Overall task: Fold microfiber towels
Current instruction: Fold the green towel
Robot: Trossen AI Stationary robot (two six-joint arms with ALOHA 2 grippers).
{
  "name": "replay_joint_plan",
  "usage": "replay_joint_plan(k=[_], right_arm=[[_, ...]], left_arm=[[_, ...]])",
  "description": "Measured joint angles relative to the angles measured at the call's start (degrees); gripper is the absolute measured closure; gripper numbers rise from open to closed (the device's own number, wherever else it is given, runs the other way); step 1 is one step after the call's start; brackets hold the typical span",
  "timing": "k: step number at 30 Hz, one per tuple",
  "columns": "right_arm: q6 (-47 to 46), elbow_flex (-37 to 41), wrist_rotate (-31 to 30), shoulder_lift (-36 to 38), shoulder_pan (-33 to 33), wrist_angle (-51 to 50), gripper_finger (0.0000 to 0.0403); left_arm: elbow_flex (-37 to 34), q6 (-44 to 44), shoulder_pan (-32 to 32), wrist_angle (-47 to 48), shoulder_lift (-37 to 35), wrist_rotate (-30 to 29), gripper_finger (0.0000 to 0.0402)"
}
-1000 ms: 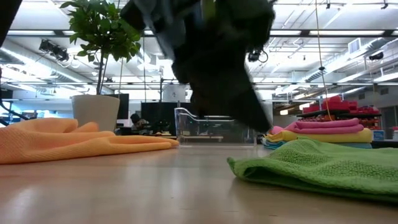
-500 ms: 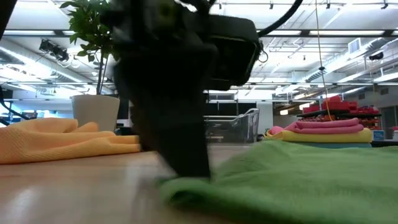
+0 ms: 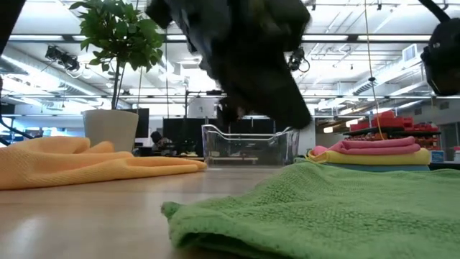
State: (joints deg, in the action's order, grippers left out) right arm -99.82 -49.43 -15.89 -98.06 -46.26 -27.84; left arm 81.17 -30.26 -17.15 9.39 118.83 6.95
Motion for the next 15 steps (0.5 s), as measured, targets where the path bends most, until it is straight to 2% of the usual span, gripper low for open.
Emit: replay_joint_plan(k=[7,15], right_arm=[[2.8,0.0,0.4,0.0,0.9,-1.5,0.0401],[11.1,0.0,2.2,0.3,4.3,-5.8,0.0401]], left_arm=[[-0.1,-1.5,1.3,-2.5,5.9,1.0,0.0397],[0.1,-5.0,1.9,-1.2,6.1,-1.4,0.0398]])
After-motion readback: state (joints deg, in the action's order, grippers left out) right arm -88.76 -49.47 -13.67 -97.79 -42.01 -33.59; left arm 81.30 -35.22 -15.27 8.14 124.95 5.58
